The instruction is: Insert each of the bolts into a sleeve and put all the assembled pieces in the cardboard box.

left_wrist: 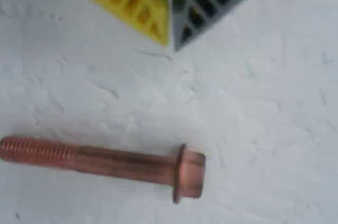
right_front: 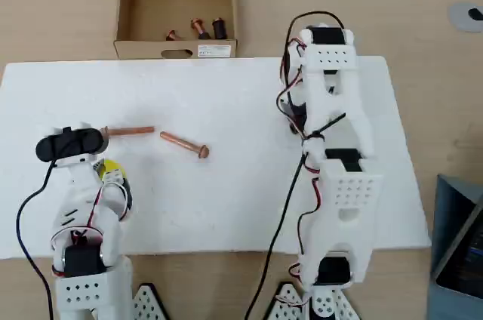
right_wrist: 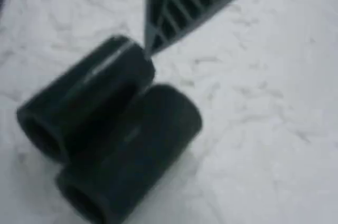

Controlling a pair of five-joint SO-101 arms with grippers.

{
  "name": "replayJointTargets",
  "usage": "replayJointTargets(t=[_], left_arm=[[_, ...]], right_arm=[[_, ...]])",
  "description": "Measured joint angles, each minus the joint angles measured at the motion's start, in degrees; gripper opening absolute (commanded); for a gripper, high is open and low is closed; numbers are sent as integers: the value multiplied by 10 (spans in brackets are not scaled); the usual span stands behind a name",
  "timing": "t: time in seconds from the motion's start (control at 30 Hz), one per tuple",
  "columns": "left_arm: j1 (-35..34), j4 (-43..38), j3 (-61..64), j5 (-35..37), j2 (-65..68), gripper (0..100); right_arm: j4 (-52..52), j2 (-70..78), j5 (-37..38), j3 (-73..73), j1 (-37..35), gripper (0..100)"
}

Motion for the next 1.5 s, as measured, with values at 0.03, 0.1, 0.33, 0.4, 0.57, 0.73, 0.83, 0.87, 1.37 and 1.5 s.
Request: replayJointTargets(t=[0.03, 0.1, 0.33, 0.4, 0.57, 0.73, 0.83, 0.87, 1.37, 1.5], left_arm=[[0, 0, 0, 0, 0, 2], [0, 0, 0, 0, 0, 2], [0, 0, 0, 0, 0, 2], [0, 0, 0, 0, 0, 2], [0, 0, 0, 0, 0, 2], [0, 0, 0, 0, 0, 2], [0, 0, 0, 0, 0, 2], [0, 0, 0, 0, 0, 2], [0, 0, 0, 0, 0, 2], [0, 0, 0, 0, 0, 2]], right_arm=[[-5, 2, 0, 0, 0, 187], [-11, 4, 0, 0, 0, 187], [-14, 25, 0, 0, 0, 186], [-15, 30, 0, 0, 0, 186], [-32, 44, 0, 0, 13, 186], [-33, 47, 0, 0, 16, 185], [-33, 47, 0, 0, 16, 185], [-33, 47, 0, 0, 16, 182], [-33, 47, 0, 0, 16, 44], [-33, 47, 6, 0, 16, 11]])
